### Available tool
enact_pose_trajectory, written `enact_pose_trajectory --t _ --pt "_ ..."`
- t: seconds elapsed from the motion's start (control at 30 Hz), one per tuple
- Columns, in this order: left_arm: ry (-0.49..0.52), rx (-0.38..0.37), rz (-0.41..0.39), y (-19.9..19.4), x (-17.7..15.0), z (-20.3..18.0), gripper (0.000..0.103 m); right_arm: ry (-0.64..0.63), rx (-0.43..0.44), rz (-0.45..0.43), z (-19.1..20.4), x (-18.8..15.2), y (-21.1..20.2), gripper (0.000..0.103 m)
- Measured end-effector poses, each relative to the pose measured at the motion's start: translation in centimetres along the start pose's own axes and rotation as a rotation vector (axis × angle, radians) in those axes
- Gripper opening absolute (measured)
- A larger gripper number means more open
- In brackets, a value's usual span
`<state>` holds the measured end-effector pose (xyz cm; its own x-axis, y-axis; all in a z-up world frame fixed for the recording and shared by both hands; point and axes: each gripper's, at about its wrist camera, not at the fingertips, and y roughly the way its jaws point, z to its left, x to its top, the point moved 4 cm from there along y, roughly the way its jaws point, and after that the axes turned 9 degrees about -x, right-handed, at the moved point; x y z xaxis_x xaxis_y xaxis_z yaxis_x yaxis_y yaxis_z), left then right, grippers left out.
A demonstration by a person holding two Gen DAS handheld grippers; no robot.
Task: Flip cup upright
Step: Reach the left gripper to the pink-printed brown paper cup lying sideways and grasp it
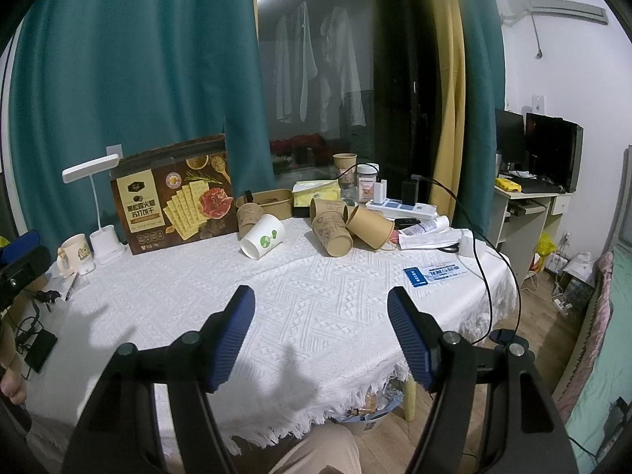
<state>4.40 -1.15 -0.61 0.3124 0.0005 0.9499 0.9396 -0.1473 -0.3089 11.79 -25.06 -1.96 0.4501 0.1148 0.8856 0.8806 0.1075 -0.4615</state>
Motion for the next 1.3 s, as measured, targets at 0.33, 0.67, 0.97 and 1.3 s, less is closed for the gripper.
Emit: enact_pose_trajectory --t 0.33,0.67,0.97,1.3 --pt "0.005 -0.037 0.131 5.3 -0.5 -0.2 0.103 -0.013 0.008 0.057 -2.5 0.5 4.4 0.067" --pt "-0.082 -0.13 0.311 17.5 -1.7 -1.1 0.103 0.006 0.035 0.193 -6.2 -0.7 16.1 0.068" --pt "-0.021 -0.164 0.46 31.4 -2.5 -4.0 0.103 0.038 0.044 0.271 -9.3 -0.5 26.3 0.068" --pt "-0.217 -0.243 0.529 43.5 -1.4 -3.7 0.103 0.067 0.054 0.316 -11.3 -0.2 32.5 0.068"
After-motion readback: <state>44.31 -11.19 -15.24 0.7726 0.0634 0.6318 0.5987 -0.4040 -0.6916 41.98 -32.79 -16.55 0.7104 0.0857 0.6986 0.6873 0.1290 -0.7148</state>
